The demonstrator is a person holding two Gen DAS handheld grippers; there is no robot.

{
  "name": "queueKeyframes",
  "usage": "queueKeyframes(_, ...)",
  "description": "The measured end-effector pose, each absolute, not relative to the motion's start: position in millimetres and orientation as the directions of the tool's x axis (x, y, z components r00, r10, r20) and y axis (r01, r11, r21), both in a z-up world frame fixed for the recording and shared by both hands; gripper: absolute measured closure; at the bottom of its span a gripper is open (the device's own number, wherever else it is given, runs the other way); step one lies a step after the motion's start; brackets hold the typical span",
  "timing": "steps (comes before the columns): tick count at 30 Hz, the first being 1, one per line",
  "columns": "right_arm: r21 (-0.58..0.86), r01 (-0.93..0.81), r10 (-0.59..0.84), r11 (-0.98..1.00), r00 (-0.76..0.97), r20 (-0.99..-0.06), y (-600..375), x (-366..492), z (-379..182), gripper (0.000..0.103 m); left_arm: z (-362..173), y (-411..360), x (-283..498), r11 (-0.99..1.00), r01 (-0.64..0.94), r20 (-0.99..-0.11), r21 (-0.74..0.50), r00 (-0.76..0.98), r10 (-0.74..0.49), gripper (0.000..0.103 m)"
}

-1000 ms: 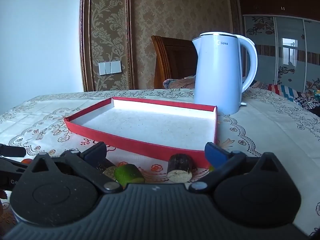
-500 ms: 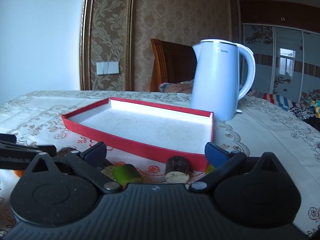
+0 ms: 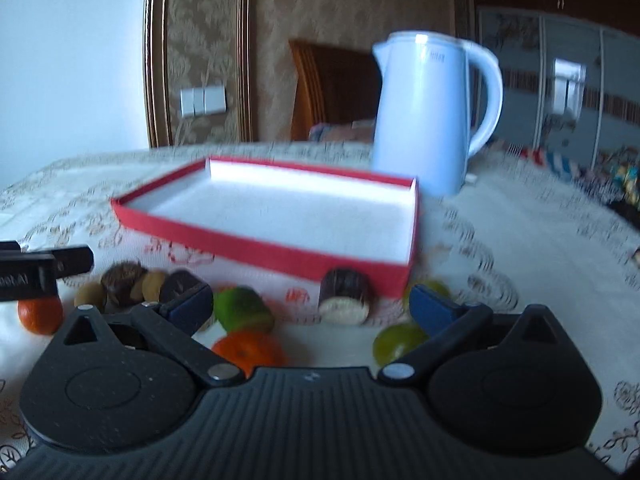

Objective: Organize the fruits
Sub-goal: 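Move both tools over the row of fruits in front of the tray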

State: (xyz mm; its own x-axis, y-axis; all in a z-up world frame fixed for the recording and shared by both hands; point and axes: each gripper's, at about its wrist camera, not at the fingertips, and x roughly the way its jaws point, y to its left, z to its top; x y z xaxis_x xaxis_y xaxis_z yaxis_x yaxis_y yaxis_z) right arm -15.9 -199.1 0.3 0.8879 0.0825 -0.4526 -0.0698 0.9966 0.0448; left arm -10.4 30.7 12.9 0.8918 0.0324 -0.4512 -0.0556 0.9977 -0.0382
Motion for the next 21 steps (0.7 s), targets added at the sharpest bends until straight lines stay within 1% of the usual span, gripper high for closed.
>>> queueKeyframes(5, 0.109, -0.048, 0.089, 0.993, 0.908, -0.41, -211, -22, 1, 0.0, 12, 43, -9, 0.994, -0.076, -0.471, -0.08, 0.882, 0.03, 0.0)
queueKeyframes(9, 0.113, -0.051, 0.097, 0.992, 0.892, -0.441, -212, -17, 0, 0.0, 12, 50, -9, 0.99, -0.087, -0.475, -0.107, 0.88, 0.026, 0.0)
queueKeyframes(13, 0.115, -0.068, 0.112, 0.991, 0.895, -0.433, -212, -19, 0, 0.0, 10, 44, -8, 0.994, -0.08, -0.486, -0.073, 0.873, 0.034, 0.0)
queueKeyframes(16, 0.115, -0.073, 0.117, 0.991, 0.887, -0.446, -211, -17, 0, 0.0, 10, 39, -8, 0.997, -0.07, -0.488, -0.045, 0.872, 0.04, 0.0)
queueKeyframes(21, 0.112, -0.075, 0.118, 0.991, 0.883, -0.455, -210, -15, -1, 0.0, 9, 39, -7, 0.997, -0.062, -0.493, -0.036, 0.869, 0.036, 0.0)
